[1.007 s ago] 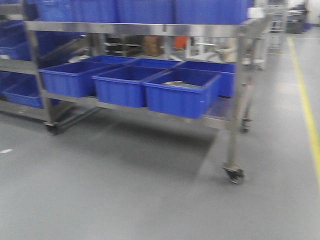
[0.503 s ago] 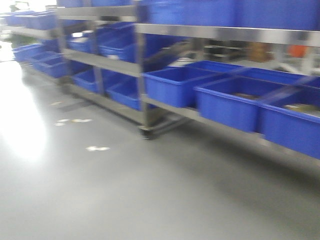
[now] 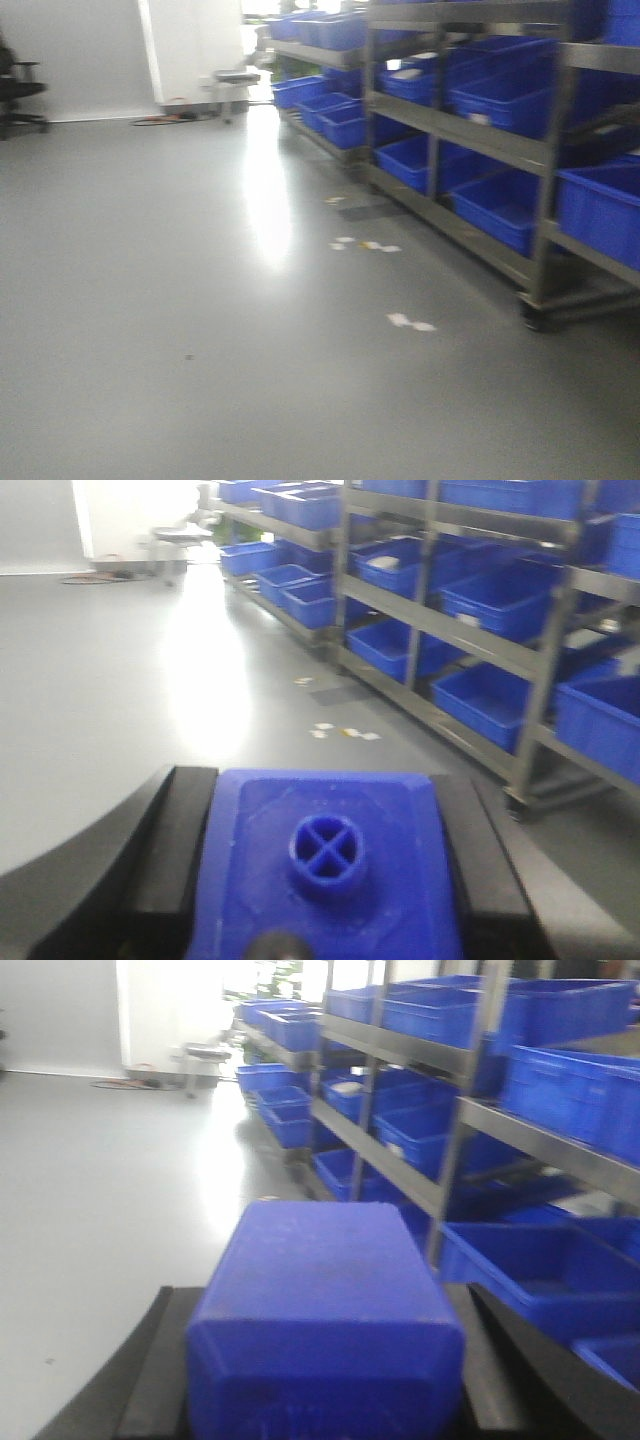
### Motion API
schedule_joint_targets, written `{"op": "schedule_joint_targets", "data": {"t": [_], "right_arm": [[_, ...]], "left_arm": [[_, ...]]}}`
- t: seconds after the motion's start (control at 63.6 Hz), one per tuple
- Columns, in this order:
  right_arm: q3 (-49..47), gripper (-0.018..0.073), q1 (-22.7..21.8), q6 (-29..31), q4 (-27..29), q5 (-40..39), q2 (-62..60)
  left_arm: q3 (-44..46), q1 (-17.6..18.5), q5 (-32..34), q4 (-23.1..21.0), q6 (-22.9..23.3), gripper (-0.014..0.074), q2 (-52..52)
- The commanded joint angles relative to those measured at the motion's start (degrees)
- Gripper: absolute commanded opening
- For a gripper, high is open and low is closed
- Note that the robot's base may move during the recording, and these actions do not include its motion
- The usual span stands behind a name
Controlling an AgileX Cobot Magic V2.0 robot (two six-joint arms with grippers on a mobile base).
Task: Pick and sort blue part to right shelf
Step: 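Drive along the aisle past the shelves of blue bins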
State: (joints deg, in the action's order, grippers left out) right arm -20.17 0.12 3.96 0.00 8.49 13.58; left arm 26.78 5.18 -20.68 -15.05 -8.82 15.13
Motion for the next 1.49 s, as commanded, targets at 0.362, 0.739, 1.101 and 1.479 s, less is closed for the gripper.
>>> {"op": "schedule_joint_targets", "data": {"t": [0.362,0.739,1.101,1.479], "right_arm": [[-1.7,0.0382,-0.4,0.2,-0.5,-5.4,0.4],[-1.7,0.0382,-0.4,0.2,-0.5,-5.4,0.4],[-1.7,0.0382,-0.4,0.2,-0.5,-5.4,0.4],[-1.7,0.0382,-0.4,0.2,-0.5,-5.4,0.4]], "left_arm": [[1.7,0.0,4.9,-0.8,0.1,0.024,0.6],[1.7,0.0,4.9,-0.8,0.1,0.024,0.6],[1.7,0.0,4.9,-0.8,0.1,0.024,0.6],[1.7,0.0,4.9,-0.8,0.1,0.024,0.6]]}}
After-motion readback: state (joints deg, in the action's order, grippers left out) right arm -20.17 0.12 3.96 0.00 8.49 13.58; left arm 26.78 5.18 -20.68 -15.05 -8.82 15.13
